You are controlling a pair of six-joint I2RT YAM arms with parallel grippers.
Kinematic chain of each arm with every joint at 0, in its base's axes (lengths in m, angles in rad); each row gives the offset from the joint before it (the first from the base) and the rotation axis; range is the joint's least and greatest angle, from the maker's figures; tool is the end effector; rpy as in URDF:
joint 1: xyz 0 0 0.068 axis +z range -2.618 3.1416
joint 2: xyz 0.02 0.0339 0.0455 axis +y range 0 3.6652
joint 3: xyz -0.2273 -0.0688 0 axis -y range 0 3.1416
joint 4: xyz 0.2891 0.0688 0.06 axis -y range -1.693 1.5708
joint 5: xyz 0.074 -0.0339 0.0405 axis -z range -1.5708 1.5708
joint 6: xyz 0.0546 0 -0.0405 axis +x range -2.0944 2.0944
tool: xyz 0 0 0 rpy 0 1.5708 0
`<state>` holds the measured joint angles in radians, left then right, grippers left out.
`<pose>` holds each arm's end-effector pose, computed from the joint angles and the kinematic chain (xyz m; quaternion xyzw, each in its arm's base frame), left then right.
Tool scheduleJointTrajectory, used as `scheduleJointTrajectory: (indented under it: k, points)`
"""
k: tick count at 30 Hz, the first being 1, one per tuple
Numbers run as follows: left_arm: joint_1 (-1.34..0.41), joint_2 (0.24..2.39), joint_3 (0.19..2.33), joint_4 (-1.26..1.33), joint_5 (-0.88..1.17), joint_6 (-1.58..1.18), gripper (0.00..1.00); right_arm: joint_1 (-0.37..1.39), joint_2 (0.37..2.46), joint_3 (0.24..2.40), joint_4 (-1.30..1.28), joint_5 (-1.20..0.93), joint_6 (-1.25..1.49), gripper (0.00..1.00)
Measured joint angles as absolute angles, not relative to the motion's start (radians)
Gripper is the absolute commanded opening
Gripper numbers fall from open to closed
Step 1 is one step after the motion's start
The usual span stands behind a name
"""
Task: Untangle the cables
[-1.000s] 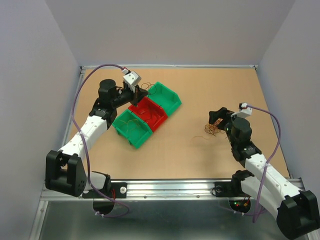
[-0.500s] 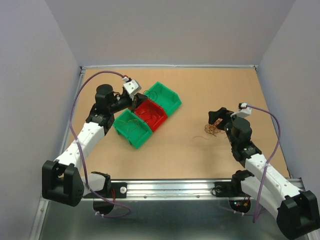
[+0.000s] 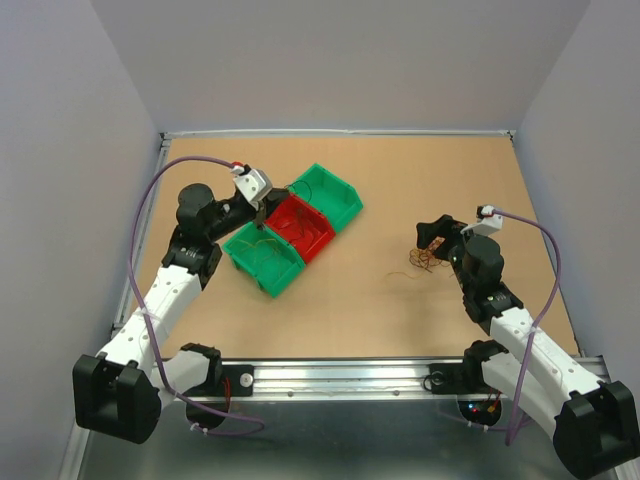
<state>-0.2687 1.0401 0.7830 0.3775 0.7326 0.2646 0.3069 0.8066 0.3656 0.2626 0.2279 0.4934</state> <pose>0.2926 -0.1185 0.3078 0.4217 0.5268 -0.2390 0.6982 0.2658 0.0713 0.1859 0.1436 0.7522 0.1679 0.6208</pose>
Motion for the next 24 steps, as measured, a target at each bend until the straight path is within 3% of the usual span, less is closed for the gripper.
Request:
scheduleJointTrajectory:
  k: [15, 24]
  points:
    - [-0.269, 1.022, 0.754, 0.319, 0.633, 0.3, 0.0, 0.307, 0.791, 0.365, 0.263, 0.229, 0.493, 0.89]
    - [-0.269, 1.326, 0.85, 0.253, 0.543, 0.321, 0.0, 0.307, 0.781, 0.365, 0.263, 0.229, 0.493, 0.89]
